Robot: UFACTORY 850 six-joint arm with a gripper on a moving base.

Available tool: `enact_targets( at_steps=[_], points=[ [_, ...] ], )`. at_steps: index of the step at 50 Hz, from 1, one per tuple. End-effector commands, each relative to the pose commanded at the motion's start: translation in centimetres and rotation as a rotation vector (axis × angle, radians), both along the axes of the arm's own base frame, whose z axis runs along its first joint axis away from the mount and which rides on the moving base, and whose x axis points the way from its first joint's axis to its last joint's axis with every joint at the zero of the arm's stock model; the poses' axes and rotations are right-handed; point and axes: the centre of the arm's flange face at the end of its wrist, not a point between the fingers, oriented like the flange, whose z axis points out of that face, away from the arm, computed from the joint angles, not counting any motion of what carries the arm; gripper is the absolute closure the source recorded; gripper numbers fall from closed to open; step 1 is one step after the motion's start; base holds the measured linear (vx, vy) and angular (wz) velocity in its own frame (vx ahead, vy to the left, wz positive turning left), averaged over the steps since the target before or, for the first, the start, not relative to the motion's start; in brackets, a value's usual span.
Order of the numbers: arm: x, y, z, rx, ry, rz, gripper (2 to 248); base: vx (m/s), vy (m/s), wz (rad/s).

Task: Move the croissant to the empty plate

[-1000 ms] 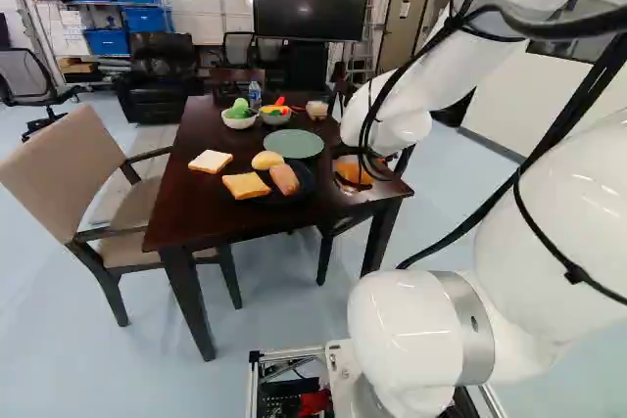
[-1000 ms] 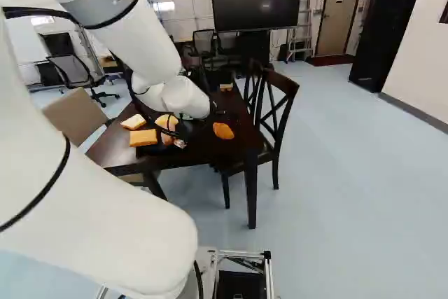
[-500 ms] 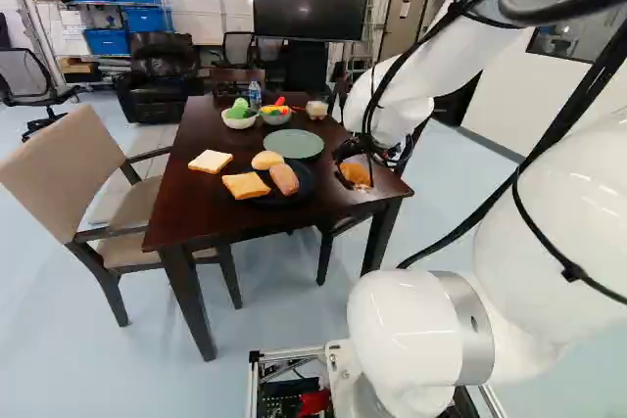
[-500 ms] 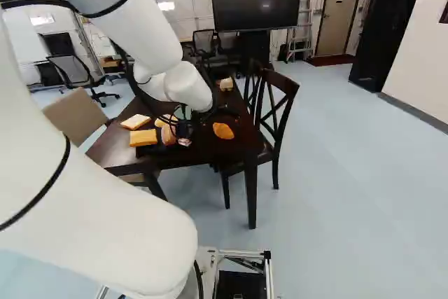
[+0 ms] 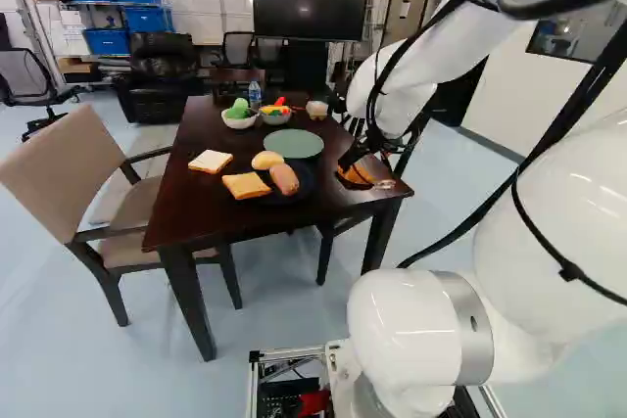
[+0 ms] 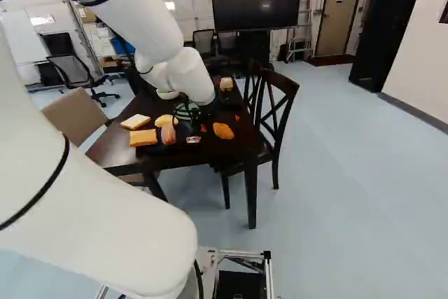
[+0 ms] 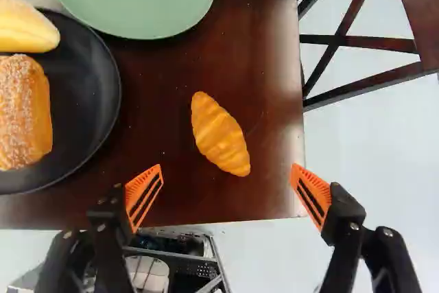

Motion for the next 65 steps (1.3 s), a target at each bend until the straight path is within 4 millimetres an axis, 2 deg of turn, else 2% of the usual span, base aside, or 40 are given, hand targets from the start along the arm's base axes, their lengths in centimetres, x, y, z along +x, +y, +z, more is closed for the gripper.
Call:
enact_targets(
  at_steps=[18,40,49,65],
  points=[
    [0.1,-0.6,1.7,-0.068,0.113,0.142,3,0.000,0.000,0.000],
    [0.4,-1.3,4.1,-0.016,0.178,0.101,3,0.000,0.000,0.000],
    [0.9,-1.7,5.3,-0.021,0.155,0.092,3,0.000,0.000,0.000],
    [3.0,-2.5,5.3,-0.012,0.189,0.083,3,0.000,0.000,0.000]
  ],
)
